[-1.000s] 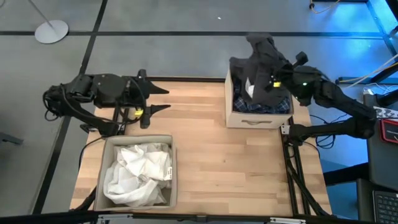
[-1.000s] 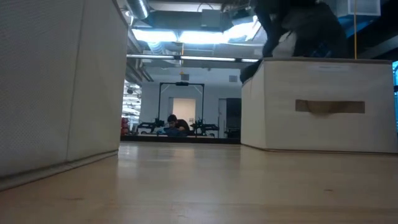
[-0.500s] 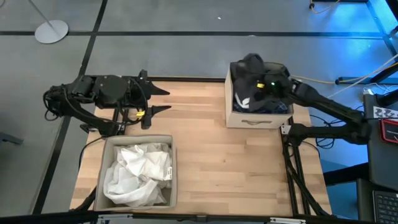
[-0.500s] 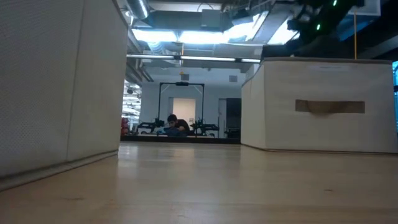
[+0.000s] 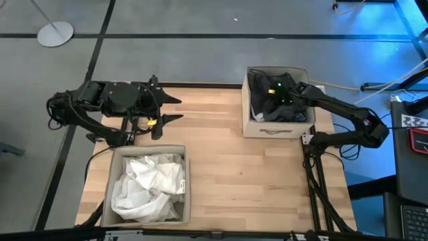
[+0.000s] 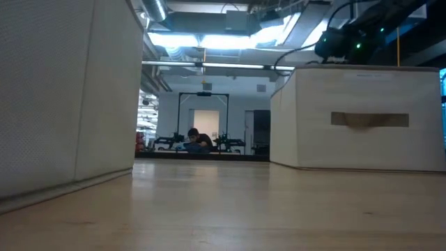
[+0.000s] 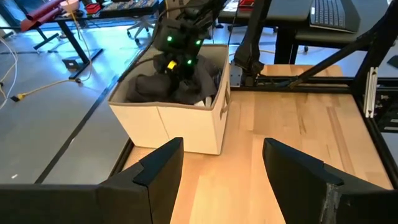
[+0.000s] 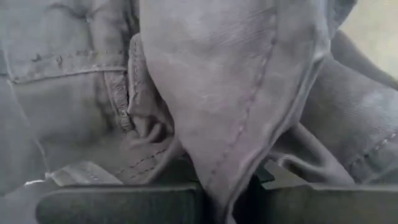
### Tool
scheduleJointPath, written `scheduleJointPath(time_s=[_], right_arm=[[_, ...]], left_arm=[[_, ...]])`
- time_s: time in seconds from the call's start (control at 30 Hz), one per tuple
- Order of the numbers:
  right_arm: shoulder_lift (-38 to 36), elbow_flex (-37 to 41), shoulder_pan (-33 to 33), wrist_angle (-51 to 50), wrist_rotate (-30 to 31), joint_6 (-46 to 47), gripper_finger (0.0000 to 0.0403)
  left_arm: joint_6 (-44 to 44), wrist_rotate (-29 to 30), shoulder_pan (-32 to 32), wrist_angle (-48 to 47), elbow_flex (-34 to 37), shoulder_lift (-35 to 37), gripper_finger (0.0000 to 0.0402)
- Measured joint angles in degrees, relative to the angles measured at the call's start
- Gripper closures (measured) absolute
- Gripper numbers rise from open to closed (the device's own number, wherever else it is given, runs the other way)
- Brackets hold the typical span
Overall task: Sort clothes
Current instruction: Put the black shorts into the top brown laundry bin
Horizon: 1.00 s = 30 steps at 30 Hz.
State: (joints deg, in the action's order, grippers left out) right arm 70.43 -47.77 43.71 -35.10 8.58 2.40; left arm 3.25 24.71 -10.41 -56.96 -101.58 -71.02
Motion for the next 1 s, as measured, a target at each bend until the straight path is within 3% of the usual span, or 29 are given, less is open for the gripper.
scheduleJointPath(time_s=[0.5,0.7,1.0], right_arm=[[7.4,2.42,-0.16,3.82,-0.28,-0.97,0.0356],[7.69,0.76,-0.14,1.36,-0.78,-1.12,0.0293],[6.65,-11.57,-0.19,-14.02,-1.32,-1.33,0.0199]], left_arm=[[0.87,0.0,-0.02,-1.17,0.0,0.0,0.0189],[1.16,0.0,-0.02,-1.14,0.0,0.0,0.0189],[1.24,0.0,-0.02,-1.1,0.0,0.0,0.0189]])
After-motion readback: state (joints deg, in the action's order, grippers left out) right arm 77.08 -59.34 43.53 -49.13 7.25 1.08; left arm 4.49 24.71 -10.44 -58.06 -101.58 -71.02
